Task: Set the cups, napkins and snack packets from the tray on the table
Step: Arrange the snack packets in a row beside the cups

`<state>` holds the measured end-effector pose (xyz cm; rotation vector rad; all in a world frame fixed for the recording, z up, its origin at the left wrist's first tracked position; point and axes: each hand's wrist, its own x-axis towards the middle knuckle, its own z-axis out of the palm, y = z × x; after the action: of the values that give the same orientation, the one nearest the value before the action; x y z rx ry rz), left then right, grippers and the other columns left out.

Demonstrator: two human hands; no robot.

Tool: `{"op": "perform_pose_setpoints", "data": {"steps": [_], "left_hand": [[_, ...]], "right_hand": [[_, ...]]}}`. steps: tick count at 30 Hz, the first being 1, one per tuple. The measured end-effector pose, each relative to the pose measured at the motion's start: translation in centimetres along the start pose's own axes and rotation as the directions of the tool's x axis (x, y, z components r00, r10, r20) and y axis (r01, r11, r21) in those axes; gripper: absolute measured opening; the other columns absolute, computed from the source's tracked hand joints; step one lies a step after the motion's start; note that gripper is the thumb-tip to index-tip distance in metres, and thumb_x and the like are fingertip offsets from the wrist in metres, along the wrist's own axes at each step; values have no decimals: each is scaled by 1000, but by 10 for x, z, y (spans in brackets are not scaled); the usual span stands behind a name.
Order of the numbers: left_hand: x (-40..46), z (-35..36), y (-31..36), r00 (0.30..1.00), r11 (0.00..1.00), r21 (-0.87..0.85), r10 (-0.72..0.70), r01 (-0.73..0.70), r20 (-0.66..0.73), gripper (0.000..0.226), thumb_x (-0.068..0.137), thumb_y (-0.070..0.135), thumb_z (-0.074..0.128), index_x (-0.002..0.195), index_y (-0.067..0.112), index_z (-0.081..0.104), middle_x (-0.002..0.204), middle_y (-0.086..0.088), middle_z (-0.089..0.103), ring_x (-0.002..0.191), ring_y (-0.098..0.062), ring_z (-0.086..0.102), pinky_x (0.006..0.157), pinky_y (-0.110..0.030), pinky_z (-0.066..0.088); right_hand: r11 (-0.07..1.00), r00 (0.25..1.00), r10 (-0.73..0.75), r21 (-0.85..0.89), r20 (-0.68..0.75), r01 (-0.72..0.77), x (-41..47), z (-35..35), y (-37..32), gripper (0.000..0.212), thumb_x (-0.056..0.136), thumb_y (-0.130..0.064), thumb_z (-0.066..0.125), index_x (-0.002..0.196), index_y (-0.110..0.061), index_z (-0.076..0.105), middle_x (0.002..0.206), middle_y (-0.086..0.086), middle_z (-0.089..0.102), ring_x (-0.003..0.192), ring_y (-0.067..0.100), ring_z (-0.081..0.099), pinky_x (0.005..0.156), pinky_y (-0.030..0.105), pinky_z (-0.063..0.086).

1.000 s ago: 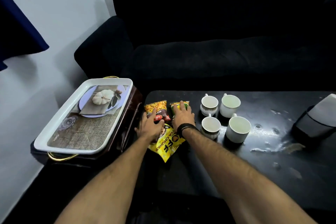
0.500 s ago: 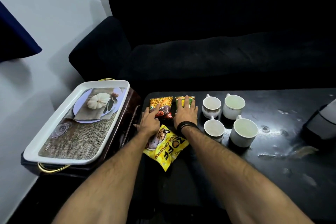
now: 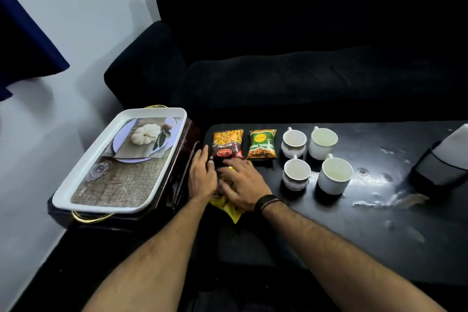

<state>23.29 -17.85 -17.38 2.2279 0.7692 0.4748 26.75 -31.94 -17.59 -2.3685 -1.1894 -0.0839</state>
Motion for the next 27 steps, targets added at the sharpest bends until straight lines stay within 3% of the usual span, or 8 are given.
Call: {"op": "perform_pose_setpoints", "data": {"steps": [2, 3, 6, 10, 12, 16, 27], "left_hand": [[-21, -5, -8, 1000, 1000, -9, -12, 12, -12, 51, 102, 22, 43, 152, 21, 35, 160, -5, 31, 147, -18, 29, 117, -28, 20], [-32, -7, -12, 1000, 1000, -12, -26, 26, -8, 51, 103, 26, 42, 153, 22, 33, 161, -4, 30, 147, -18, 29, 117, -28, 20], [-64, -9, -24, 997, 998, 23, -58, 57, 55, 56, 103, 39, 37, 156, 26, 25, 163, 0, 24, 149, -15, 24, 119, -31, 19], [-96, 0, -34, 973, 961, 223, 119, -163, 196, 59, 103, 50, 24, 157, 28, 16, 164, 2, 21, 151, -12, 19, 125, -37, 10], [-99, 1, -35, 958, 936, 278, 148, -216, 246, 59, 103, 50, 23, 157, 31, 10, 164, 3, 18, 151, -11, 16, 125, -36, 8], [-96, 3, -37, 958, 901, 364, 149, -234, 245, 56, 104, 43, 21, 156, 33, 3, 165, 4, 16, 152, -11, 13, 124, -35, 6], [-94, 6, -38, 959, 898, 372, 152, -236, 240, 54, 105, 45, 15, 157, 33, 6, 164, 3, 18, 152, -11, 13, 125, -36, 7]], "right_hand": [[998, 984, 60, -33, 170, -55, -17, 9, -2, 51, 93, -47, 38, 141, -32, 43, 156, 0, 35, 145, 23, 27, 115, 52, 24], [992, 974, 126, -37, 186, -121, -25, 13, -3, 53, 95, -48, 34, 146, -34, 36, 159, -1, 28, 148, 22, 20, 116, 53, 21], [935, 929, 355, -30, 105, -354, -41, 19, -16, 56, 98, -48, 25, 152, -33, 22, 163, 2, 17, 151, 25, 10, 119, 53, 16], [871, 872, 482, 66, 83, -487, -44, 20, -32, 60, 101, -43, 19, 156, -24, 9, 166, 4, 0, 153, 25, -5, 121, 53, 9], [892, 898, 435, 105, 72, -440, -55, 19, -30, 60, 102, -42, 19, 157, -22, 3, 165, 1, -8, 152, 22, -10, 122, 52, 7], [964, 959, 265, -25, 98, -264, -85, 20, -7, 63, 99, -51, 18, 156, -31, 0, 165, -4, -11, 152, 18, -12, 123, 49, 6], [970, 967, 244, -2, 69, -244, -86, 22, 1, 74, 94, -64, 23, 155, -32, -4, 165, -4, -10, 152, 19, -10, 123, 45, 8]]}}
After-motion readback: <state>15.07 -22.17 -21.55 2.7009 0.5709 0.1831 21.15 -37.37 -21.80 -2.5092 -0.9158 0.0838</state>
